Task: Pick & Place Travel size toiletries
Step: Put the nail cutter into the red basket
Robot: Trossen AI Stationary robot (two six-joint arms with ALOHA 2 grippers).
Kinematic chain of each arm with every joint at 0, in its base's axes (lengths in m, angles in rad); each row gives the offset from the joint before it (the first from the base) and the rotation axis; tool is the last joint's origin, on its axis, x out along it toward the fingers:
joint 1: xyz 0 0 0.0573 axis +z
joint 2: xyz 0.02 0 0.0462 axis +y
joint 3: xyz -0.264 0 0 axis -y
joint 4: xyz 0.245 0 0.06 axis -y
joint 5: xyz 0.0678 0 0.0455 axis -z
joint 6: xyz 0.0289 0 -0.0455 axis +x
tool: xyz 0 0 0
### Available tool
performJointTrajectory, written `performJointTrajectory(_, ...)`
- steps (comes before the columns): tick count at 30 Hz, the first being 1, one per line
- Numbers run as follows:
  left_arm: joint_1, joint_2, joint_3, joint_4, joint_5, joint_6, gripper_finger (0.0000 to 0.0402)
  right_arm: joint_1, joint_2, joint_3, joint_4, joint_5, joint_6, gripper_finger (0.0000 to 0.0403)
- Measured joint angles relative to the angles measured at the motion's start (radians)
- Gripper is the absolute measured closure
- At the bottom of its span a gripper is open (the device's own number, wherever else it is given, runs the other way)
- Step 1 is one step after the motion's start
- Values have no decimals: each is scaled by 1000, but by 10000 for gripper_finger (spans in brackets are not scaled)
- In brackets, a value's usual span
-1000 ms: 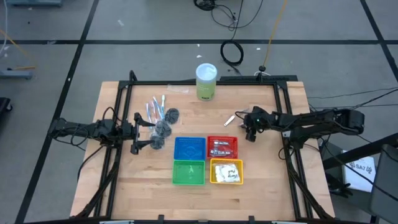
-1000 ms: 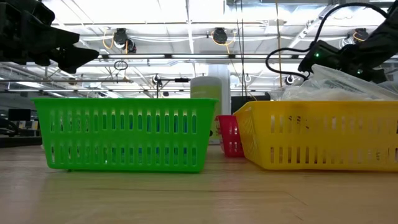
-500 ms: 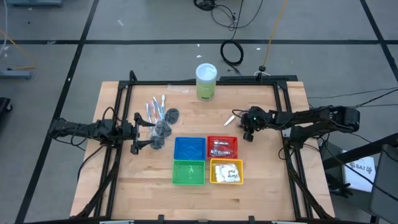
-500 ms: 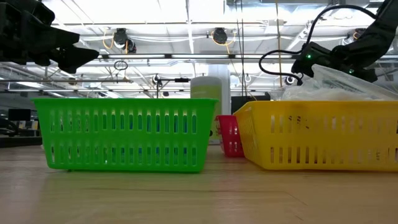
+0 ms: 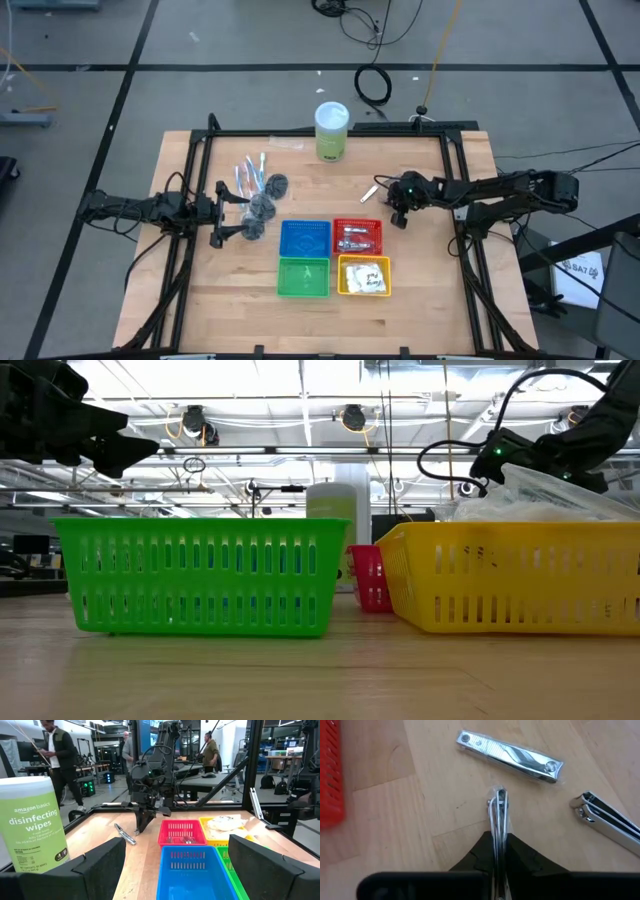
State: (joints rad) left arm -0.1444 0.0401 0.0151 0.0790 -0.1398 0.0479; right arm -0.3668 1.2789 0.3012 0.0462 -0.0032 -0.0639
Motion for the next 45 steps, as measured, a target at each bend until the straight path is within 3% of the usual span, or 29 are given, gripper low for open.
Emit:
performJointTrajectory(21, 0, 0, 0, 0, 0, 0, 55, 0, -94, -5, 207, -9, 0, 386)
performJointTrajectory(38, 0, 0, 0, 0, 0, 0, 55, 10, -95, -2, 513, -203, 52, 384)
performJointTrajectory(45, 0, 0, 0, 0, 0, 0, 55, 103, -95, -1, 574, -211, 57, 384)
